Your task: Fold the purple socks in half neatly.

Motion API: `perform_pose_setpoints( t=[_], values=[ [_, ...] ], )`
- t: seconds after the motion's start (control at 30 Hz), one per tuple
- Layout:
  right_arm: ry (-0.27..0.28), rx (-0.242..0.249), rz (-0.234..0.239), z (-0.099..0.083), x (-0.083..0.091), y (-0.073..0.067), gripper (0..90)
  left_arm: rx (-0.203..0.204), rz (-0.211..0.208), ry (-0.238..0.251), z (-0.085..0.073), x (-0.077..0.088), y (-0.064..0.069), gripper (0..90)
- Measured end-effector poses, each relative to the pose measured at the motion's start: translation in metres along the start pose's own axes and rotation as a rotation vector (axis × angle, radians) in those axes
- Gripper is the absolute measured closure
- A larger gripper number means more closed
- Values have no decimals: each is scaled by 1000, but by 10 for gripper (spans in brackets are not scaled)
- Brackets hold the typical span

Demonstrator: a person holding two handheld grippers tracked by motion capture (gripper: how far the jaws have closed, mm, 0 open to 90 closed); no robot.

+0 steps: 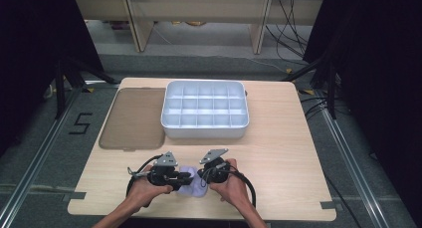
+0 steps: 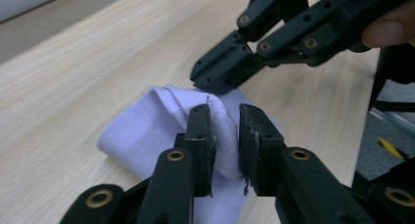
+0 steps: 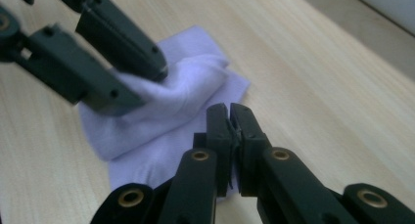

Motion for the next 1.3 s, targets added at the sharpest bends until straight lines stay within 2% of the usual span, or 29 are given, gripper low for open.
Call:
perform_pose_setpoints(
  t=[0.03, 0.07, 0.13, 0.23, 0.3, 0.37, 0.43, 0.47, 0.5, 0.53, 0.6, 0.63, 0.67, 0.7, 0.73, 0.83, 0.87, 0.9, 0.93, 0.97, 1.0, 1.03, 1.07, 1.1, 1.13, 1.17, 1.23, 1.27, 1.3],
  values=[
    [-11, 1, -7, -1, 2, 2, 874, 9, -3, 4, 1, -2, 1, 710],
    [10, 18, -12, 0, 0, 5, 874, -6, -8, 0, 2, -3, 2, 686],
    [17, -3, -18, 1, 2, 8, 874, -16, -3, 2, 3, -4, 3, 657],
    [21, -23, -23, 1, 7, 14, 873, -23, -18, 52, 10, 1, 5, 576],
    [36, -27, -29, 1, 12, 19, 873, -29, -10, 90, 15, 10, 6, 573],
    [41, -65, -35, 1, 17, 22, 872, -14, 0, 116, 18, 19, 5, 593],
    [37, -76, -47, 1, 21, 24, 872, -32, 0, 128, 19, 26, 3, 642],
    [51, -73, -45, 3, 22, 24, 872, -33, 17, 124, 17, 28, 1, 677],
    [65, -59, -39, 4, 23, 24, 872, -53, 36, 109, 14, 29, -2, 723],
    [84, -66, -45, 6, 23, 23, 872, -64, 49, 81, 9, 29, -6, 758],
    [85, -47, -34, 10, 27, 22, 872, -59, 58, 43, -1, 26, -9, 806],
    [98, -60, -43, 13, 28, 19, 873, -71, 51, 15, -5, 23, -10, 821],
    [95, -44, -35, 14, 30, 17, 874, -83, 57, -22, -10, 20, -11, 833],
    [105, -45, -39, 16, 31, 14, 874, -72, 54, -34, -14, 16, -10, 845],
    [103, -12, -30, 17, 28, 7, 874, -84, 53, -44, -16, 14, -11, 881],
    [88, -1, -23, 18, 26, 1, 874, -85, 58, -66, -19, 7, -11, 887],
    [90, -4, -8, 19, 27, -3, 876, -100, 59, -81, -20, 6, -12, 888],
    [92, -8, 4, 20, 28, -6, 876, -88, 62, -87, -21, 4, -12, 890],
    [118, -2, 4, 23, 27, -8, 876, -92, 61, -89, -22, 1, -12, 890],
    [108, 25, 24, 23, 28, -12, 876, -93, 63, -94, -23, -1, -12, 890],
    [88, 18, 42, 21, 27, -20, 876, -90, 60, -96, -24, -3, -11, 891],
    [88, 18, 42, 21, 27, -20, 876, -102, 66, -102, -24, -3, -11, 891],
    [75, 32, 31, 18, 24, -21, 877, -83, 65, -93, -24, -4, -9, 891],
    [39, 43, 31, 13, 22, -22, 880, -85, 69, -90, -24, -3, -9, 891],
    [31, 49, 18, 9, 17, -20, 881, -114, 75, -104, -25, -2, -11, 891],
    [-2, 62, 0, 1, 13, -16, 881, -104, 68, -91, -25, -3, -9, 891],
    [-43, 45, -15, -9, 8, -11, 885, -105, 66, -93, -25, -1, -9, 889],
    [-43, 17, -4, -12, 5, -11, 889, -88, 67, -83, -24, 0, -7, 882],
    [-43, 7, 8, -12, 5, -11, 889, -93, 66, -66, -20, 2, -5, 870]
  ],
)
Point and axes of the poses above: each handheld gripper's, and its own axes: x roughly backward along the jaws, z roughly out of its top, y roughly to its right, the point moved 8 cm from there along -x, roughly forward along the jaws, and after that the axes turned 12 degrees about -z, right-handed, at the moved point
